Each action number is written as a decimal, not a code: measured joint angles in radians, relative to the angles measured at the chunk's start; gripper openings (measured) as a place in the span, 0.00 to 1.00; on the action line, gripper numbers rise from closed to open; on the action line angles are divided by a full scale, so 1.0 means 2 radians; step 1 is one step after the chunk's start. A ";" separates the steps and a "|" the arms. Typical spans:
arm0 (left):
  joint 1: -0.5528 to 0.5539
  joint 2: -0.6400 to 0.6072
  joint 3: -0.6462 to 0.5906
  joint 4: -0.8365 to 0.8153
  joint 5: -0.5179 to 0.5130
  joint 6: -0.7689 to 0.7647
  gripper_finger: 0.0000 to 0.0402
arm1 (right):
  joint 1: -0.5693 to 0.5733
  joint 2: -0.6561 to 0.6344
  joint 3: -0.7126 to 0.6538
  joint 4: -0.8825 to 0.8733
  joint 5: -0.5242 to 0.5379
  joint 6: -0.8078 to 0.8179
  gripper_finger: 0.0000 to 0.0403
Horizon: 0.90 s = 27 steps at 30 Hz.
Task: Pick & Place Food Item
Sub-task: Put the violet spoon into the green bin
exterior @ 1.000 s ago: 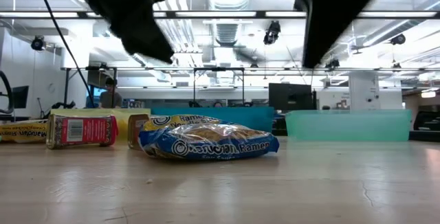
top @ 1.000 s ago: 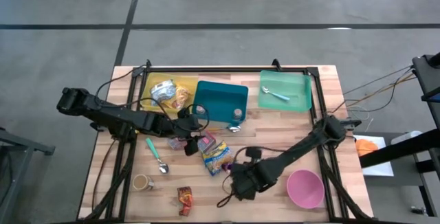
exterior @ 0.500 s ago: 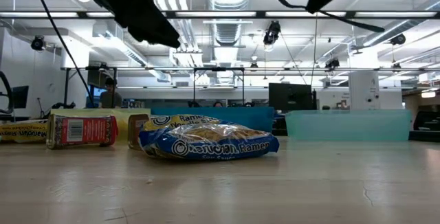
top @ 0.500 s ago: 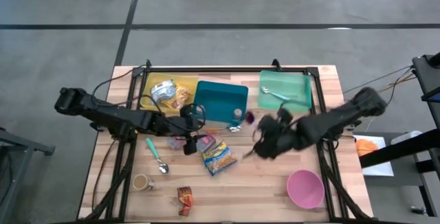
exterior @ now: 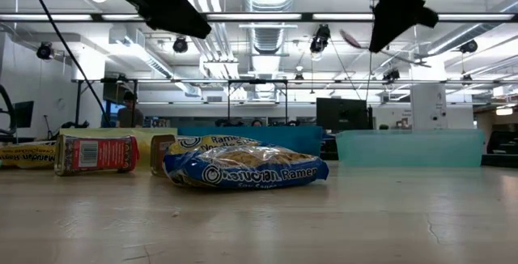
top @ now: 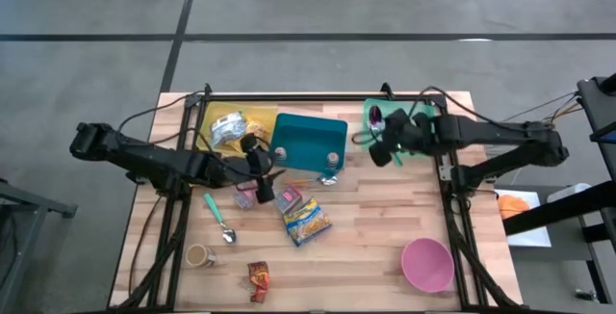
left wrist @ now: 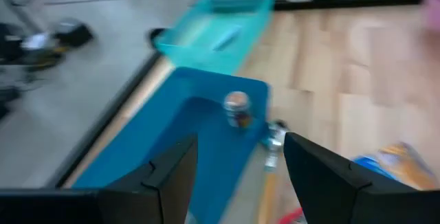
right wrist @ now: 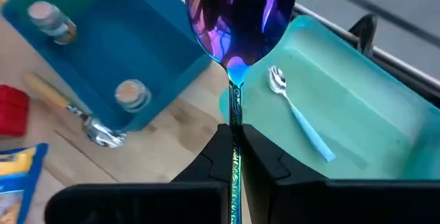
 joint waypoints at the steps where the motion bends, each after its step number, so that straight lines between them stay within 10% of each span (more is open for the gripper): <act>1: 0.000 0.000 0.000 0.001 -0.013 0.000 0.56 | -0.017 0.002 -0.004 0.005 -0.008 -0.014 0.02; 14: 0.002 0.000 -0.002 -0.002 -0.033 -0.001 0.56 | -0.228 0.054 -0.026 0.044 -0.111 -0.190 0.02; 27: 0.017 0.000 0.001 0.008 -0.033 0.043 0.56 | -0.295 0.176 -0.010 0.027 -0.135 -0.351 0.02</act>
